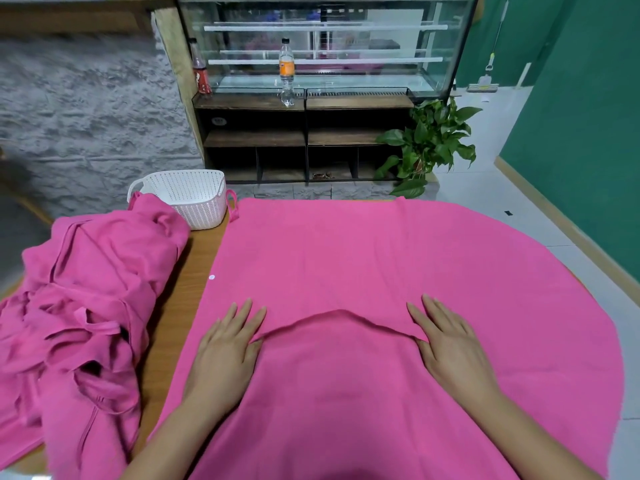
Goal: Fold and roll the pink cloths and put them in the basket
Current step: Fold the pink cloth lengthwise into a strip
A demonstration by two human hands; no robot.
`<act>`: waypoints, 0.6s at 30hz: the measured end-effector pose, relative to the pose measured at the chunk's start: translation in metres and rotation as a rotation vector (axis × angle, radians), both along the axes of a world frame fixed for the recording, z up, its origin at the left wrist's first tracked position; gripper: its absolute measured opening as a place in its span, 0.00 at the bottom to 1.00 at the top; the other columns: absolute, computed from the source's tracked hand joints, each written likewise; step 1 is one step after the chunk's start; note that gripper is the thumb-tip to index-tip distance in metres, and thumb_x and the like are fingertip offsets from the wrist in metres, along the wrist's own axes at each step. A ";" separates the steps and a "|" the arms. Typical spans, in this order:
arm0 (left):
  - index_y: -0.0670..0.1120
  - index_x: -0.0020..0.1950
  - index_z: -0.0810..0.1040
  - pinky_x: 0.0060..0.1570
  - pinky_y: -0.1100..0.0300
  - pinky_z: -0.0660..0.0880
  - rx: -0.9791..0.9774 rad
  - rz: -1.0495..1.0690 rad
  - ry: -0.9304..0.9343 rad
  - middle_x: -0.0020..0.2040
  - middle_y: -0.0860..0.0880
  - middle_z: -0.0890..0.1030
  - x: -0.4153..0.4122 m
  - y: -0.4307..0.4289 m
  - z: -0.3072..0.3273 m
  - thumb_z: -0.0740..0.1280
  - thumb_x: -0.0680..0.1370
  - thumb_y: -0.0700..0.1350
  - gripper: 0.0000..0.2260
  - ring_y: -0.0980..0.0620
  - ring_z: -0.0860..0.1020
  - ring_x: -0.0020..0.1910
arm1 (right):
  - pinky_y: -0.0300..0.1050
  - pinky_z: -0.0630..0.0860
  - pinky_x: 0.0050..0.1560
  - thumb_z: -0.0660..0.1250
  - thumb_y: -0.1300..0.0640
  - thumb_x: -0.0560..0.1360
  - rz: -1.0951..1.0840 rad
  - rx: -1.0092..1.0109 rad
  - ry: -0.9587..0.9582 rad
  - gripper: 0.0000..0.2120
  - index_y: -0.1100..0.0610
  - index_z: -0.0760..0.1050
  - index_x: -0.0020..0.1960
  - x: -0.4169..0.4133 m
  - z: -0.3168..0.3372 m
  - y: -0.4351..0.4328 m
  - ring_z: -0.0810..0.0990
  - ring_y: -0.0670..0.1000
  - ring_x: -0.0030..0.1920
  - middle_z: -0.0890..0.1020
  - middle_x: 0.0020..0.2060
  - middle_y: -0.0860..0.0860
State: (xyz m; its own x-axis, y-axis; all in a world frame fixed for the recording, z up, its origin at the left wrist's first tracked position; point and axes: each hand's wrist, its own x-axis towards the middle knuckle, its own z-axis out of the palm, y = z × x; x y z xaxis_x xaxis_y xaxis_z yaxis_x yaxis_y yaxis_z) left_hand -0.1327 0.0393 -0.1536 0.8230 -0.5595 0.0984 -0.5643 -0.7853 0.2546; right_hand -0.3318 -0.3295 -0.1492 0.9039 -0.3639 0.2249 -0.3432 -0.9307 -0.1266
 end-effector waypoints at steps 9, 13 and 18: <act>0.64 0.77 0.70 0.80 0.54 0.57 -0.190 -0.016 0.118 0.81 0.60 0.61 -0.013 0.009 0.015 0.52 0.82 0.58 0.24 0.54 0.57 0.83 | 0.54 0.60 0.81 0.65 0.55 0.82 0.058 0.107 -0.033 0.30 0.46 0.64 0.83 -0.017 0.007 0.008 0.65 0.54 0.81 0.66 0.81 0.50; 0.58 0.75 0.76 0.76 0.67 0.53 -0.346 0.010 0.122 0.77 0.61 0.66 0.012 -0.006 0.051 0.64 0.86 0.46 0.18 0.60 0.59 0.81 | 0.52 0.57 0.81 0.60 0.56 0.84 0.032 0.189 -0.113 0.28 0.46 0.62 0.83 0.003 0.042 0.000 0.62 0.52 0.82 0.65 0.82 0.49; 0.58 0.78 0.73 0.81 0.54 0.56 -0.320 -0.028 0.130 0.80 0.56 0.67 0.069 -0.047 0.069 0.62 0.87 0.47 0.19 0.58 0.59 0.82 | 0.52 0.56 0.80 0.59 0.55 0.86 -0.012 0.215 -0.101 0.28 0.46 0.60 0.84 0.056 0.061 -0.034 0.58 0.51 0.83 0.63 0.83 0.50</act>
State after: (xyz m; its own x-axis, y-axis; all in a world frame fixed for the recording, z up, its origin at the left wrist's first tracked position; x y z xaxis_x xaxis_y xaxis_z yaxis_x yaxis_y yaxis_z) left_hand -0.0641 -0.0073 -0.0846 0.8251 -0.5395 0.1675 -0.5308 -0.6391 0.5566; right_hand -0.2753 -0.3633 -0.0881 0.8762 -0.4235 0.2299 -0.3295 -0.8746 -0.3556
